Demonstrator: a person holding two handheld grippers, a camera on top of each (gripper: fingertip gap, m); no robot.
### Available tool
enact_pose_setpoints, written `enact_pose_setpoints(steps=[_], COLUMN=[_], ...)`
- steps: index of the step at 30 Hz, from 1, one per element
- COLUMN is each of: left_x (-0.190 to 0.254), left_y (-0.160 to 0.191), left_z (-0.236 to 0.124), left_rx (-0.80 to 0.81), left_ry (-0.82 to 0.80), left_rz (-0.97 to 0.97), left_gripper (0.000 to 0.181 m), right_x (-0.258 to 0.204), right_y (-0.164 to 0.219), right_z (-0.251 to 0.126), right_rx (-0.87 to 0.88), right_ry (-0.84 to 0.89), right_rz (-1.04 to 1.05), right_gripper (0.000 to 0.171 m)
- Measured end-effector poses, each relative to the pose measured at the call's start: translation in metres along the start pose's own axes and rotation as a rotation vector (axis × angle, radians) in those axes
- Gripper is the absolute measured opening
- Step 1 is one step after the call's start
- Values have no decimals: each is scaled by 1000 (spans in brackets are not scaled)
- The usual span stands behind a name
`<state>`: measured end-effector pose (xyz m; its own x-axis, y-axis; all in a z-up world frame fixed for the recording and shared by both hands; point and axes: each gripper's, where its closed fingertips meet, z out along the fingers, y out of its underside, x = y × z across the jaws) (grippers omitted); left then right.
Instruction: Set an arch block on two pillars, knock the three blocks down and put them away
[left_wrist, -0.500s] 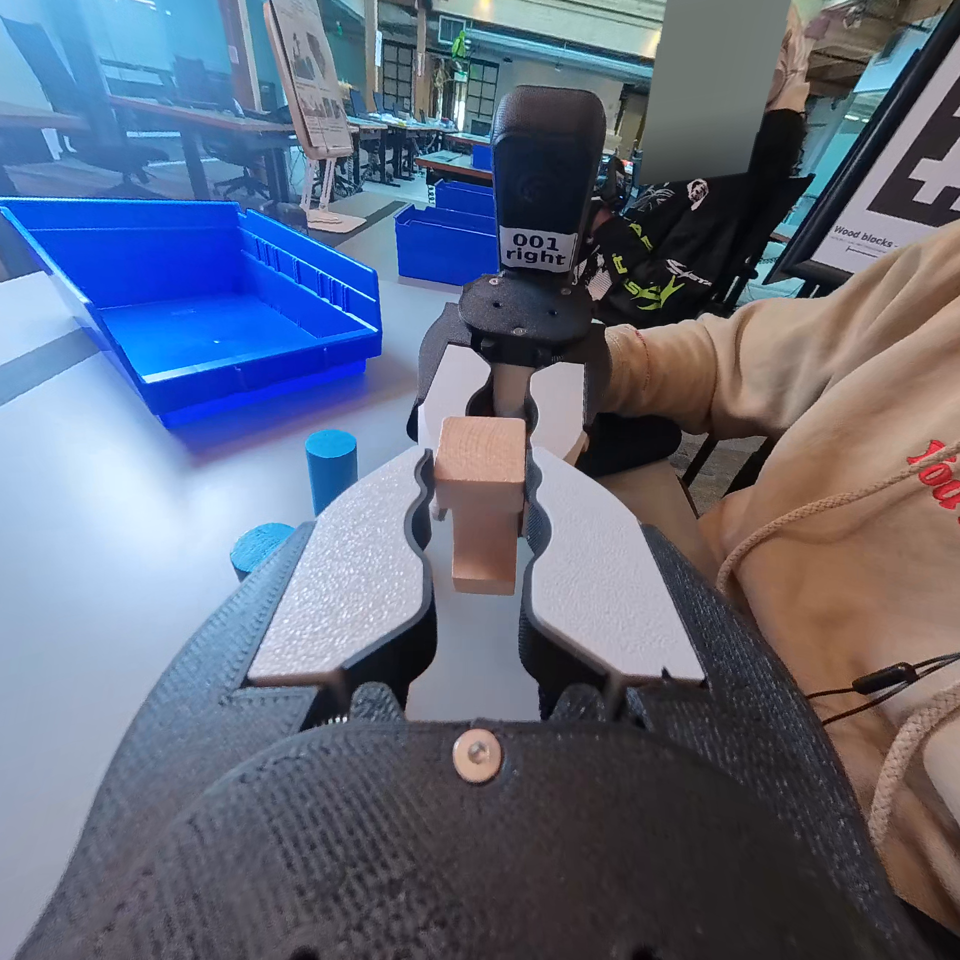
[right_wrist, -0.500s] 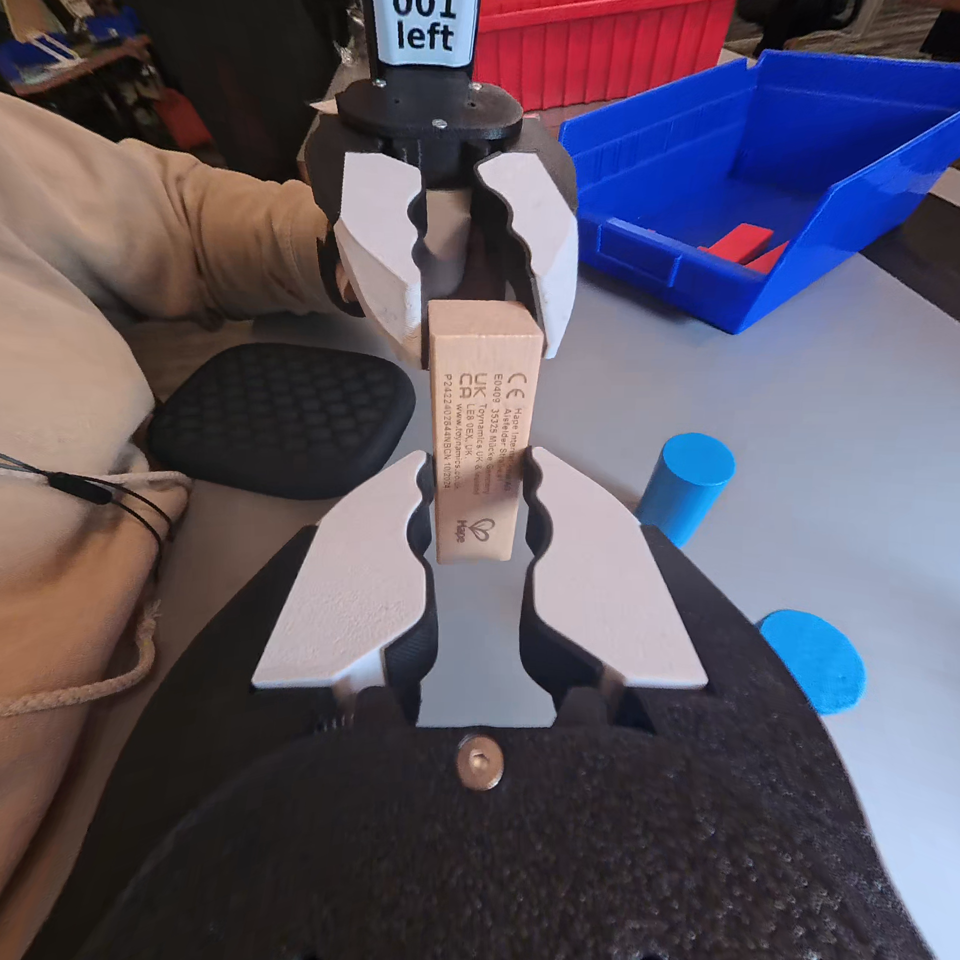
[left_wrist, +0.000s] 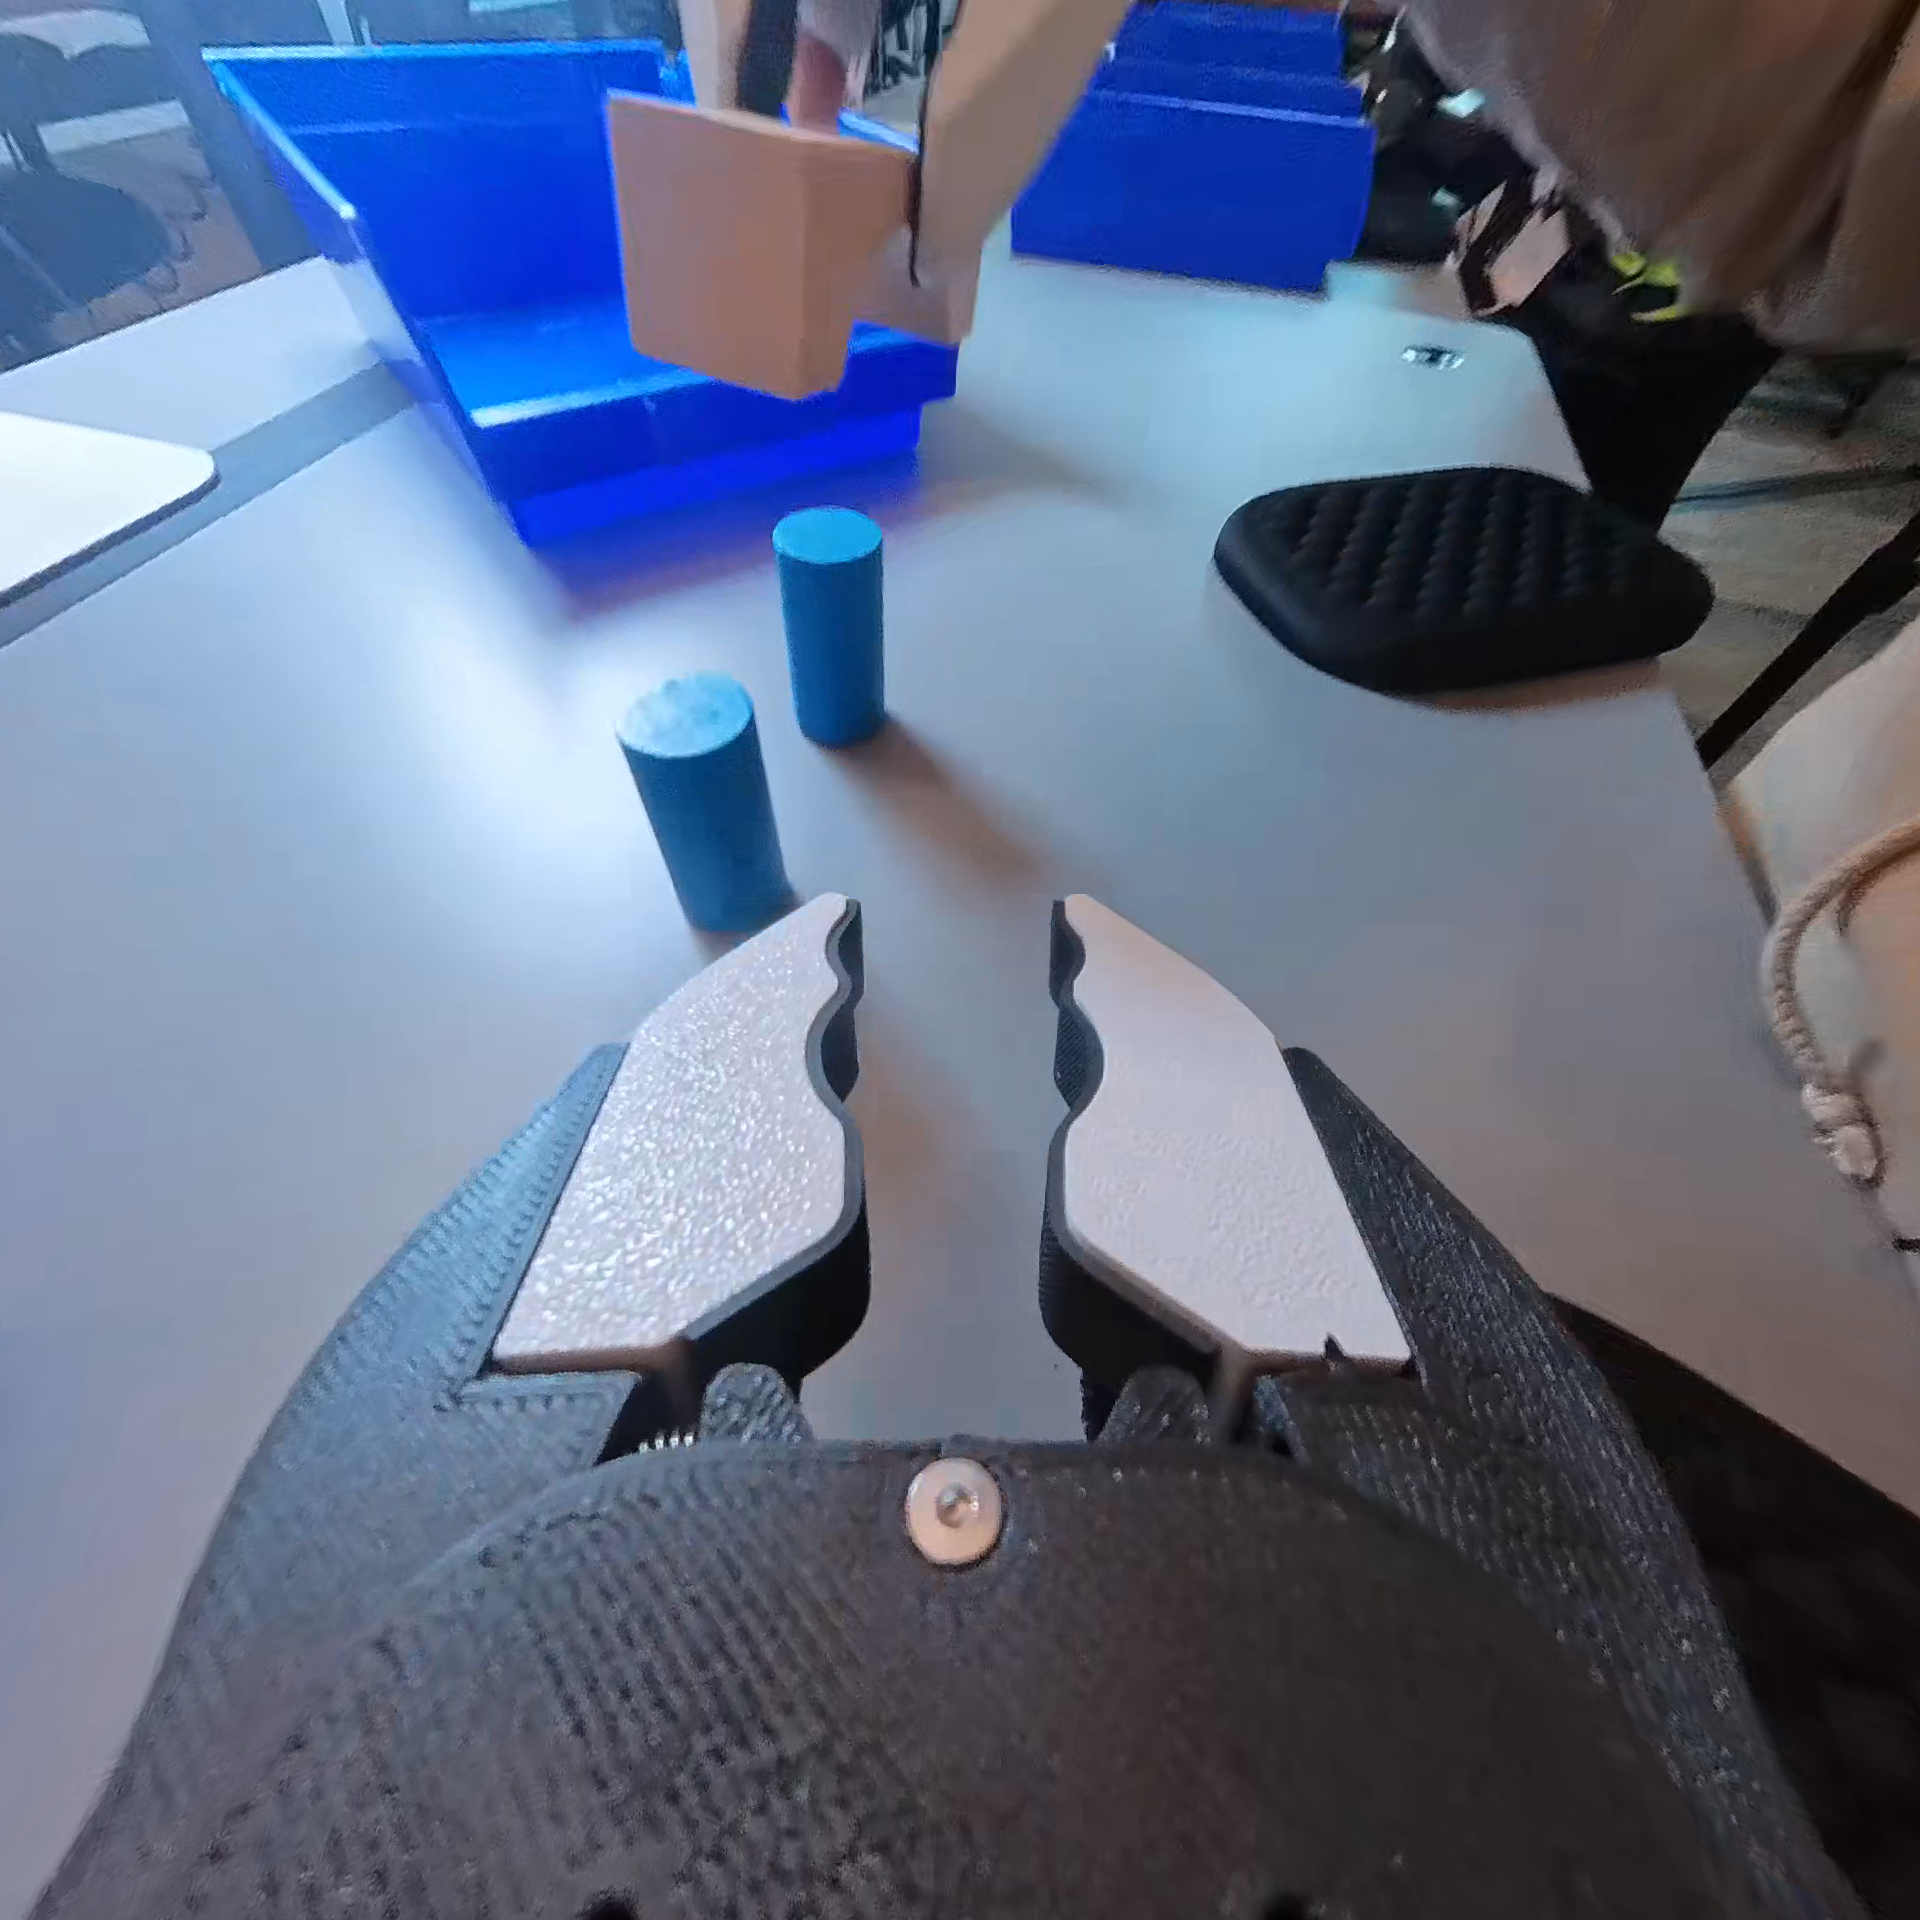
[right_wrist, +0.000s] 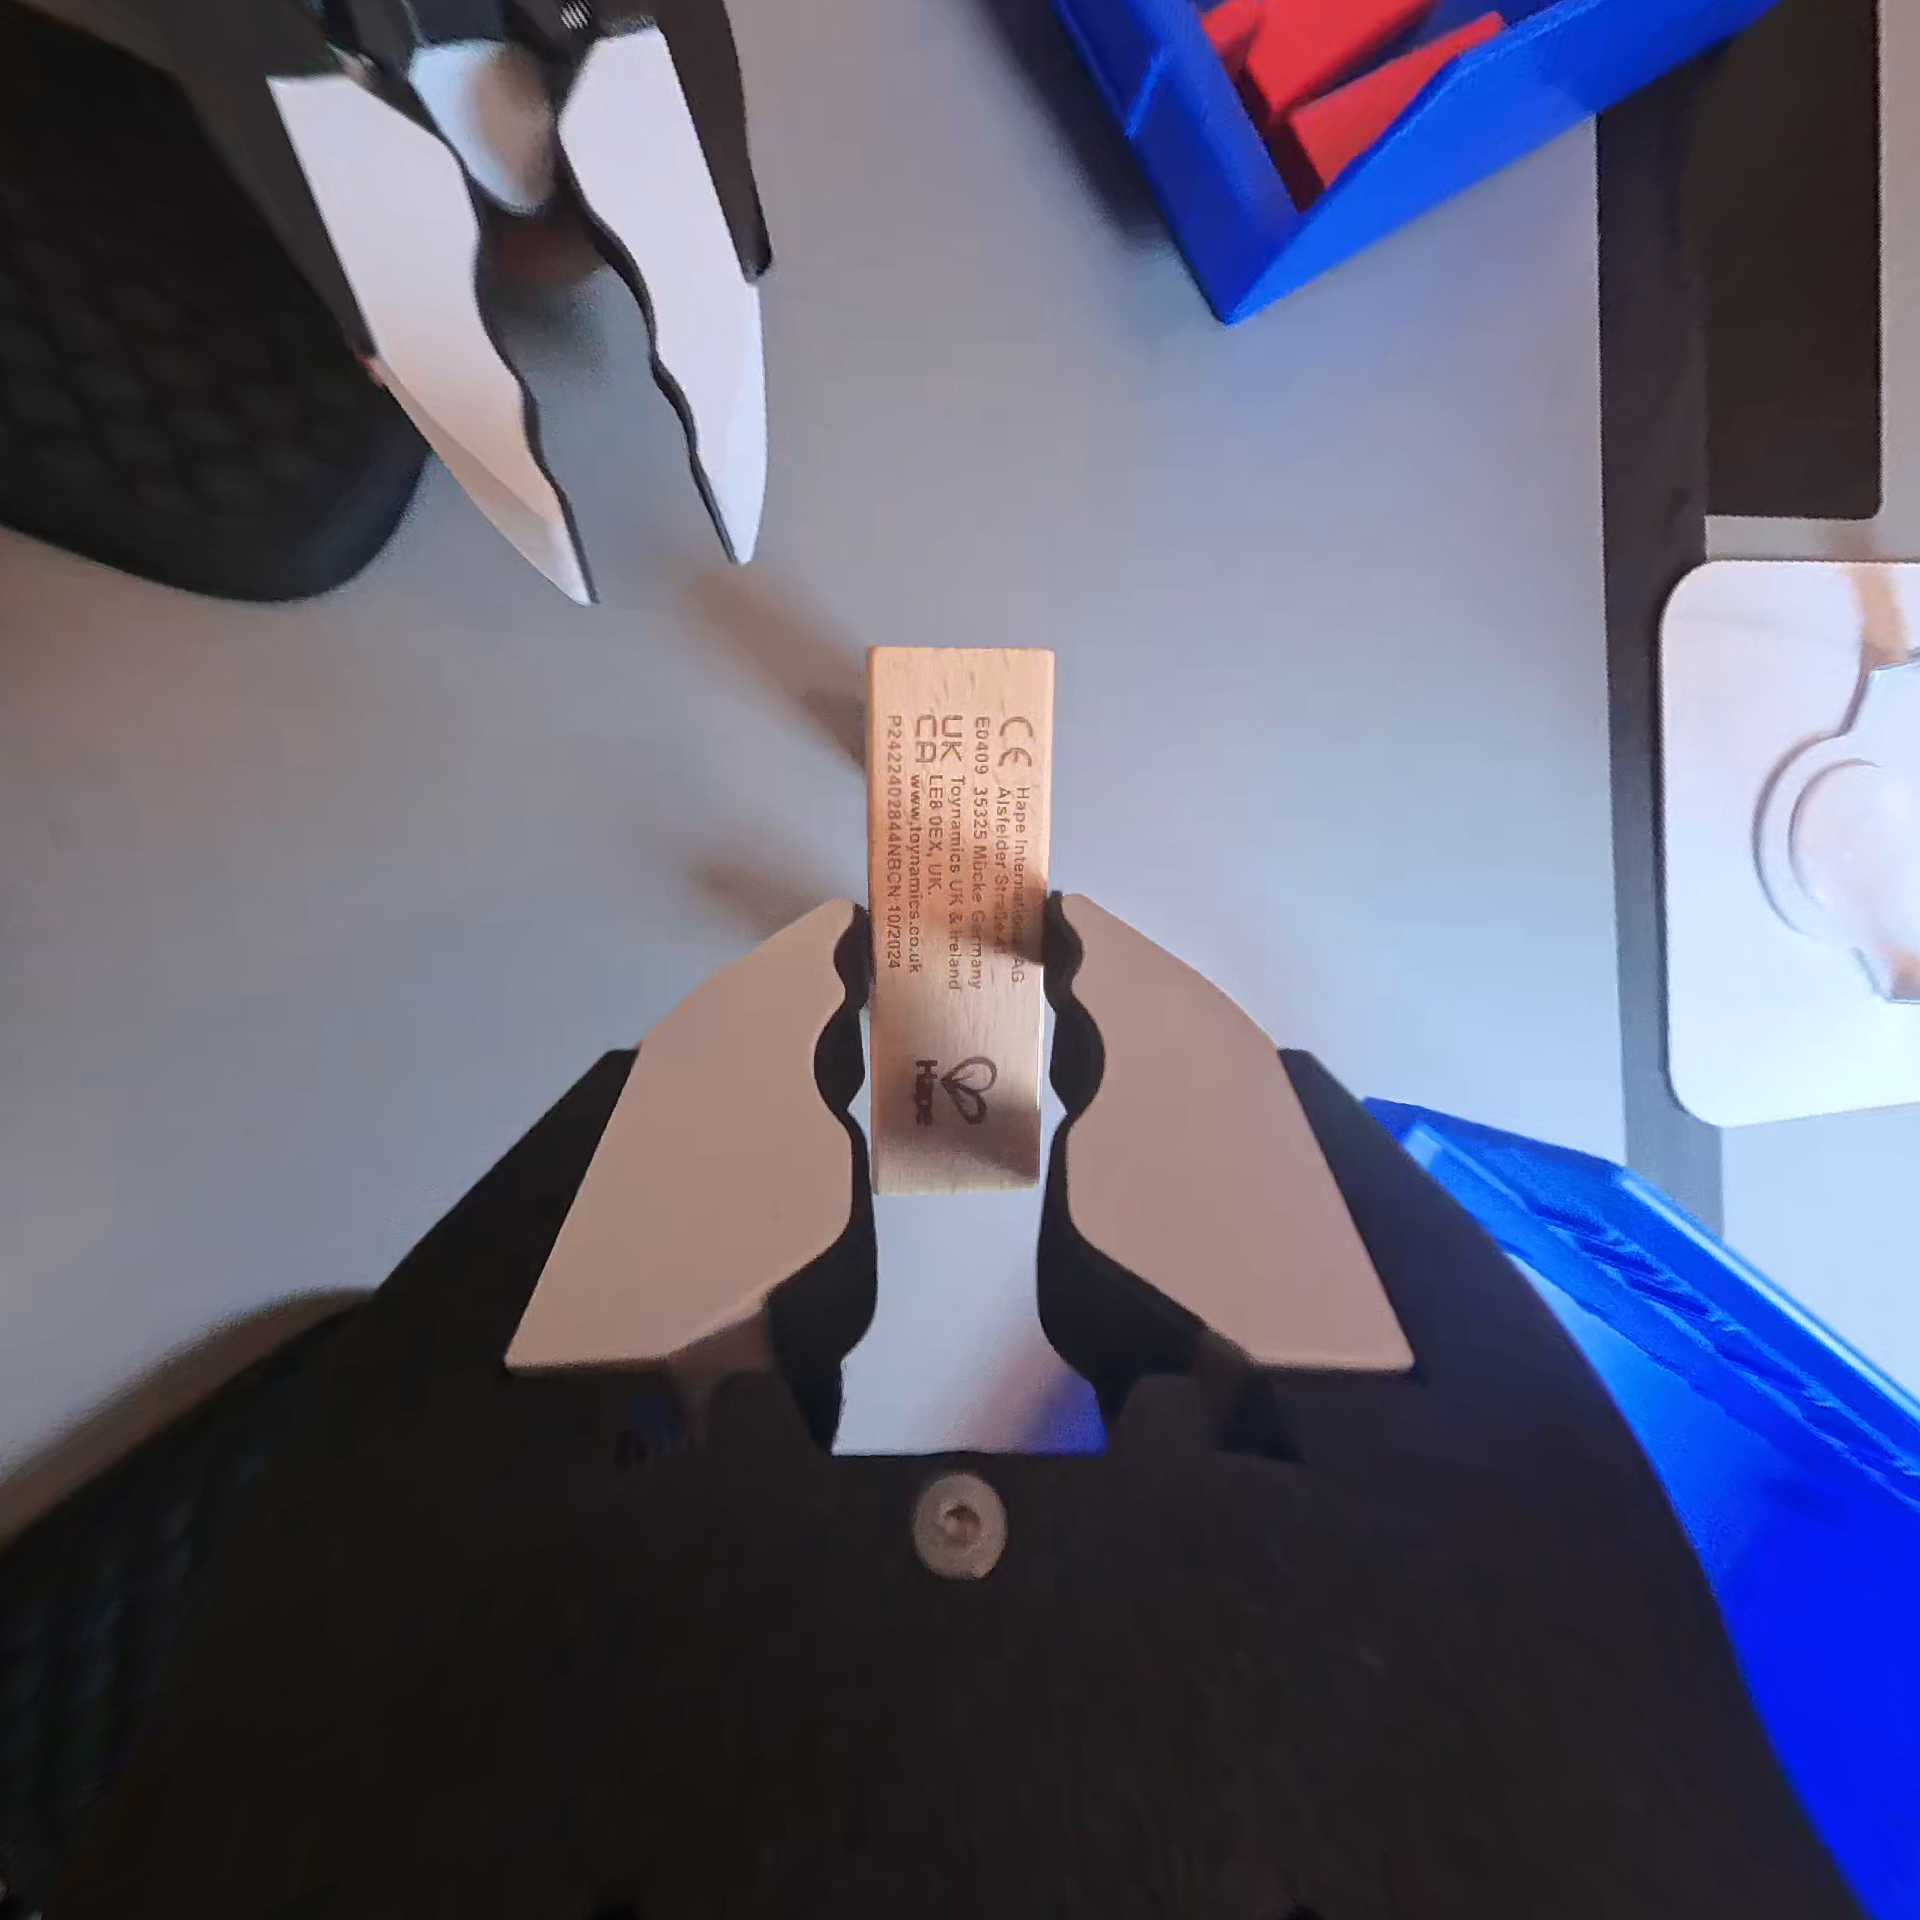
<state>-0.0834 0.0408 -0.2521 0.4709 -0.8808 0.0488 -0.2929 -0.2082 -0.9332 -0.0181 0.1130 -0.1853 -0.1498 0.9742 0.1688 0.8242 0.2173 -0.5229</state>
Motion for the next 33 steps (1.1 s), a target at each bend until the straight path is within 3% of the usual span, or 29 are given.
enact_pose_setpoints(steps=[6, 21, 33], left_x=[-8, -27, -28], left_y=[10, 20, 20], left_z=[3, 24, 28], left_rx=[-33, -131, -137], left_ry=[-20, -98, -100], left_rz=[-5, -62, -66], left_gripper=[34, 49, 49], right_x=[10, 9, 10], right_y=[2, 12, 15], right_z=[25, 43, 45], right_rx=[-151, -140, -135], right_ry=[-17, -45, -40], right_rz=[-36, -20, -17], right_gripper=[32, 32, 32])
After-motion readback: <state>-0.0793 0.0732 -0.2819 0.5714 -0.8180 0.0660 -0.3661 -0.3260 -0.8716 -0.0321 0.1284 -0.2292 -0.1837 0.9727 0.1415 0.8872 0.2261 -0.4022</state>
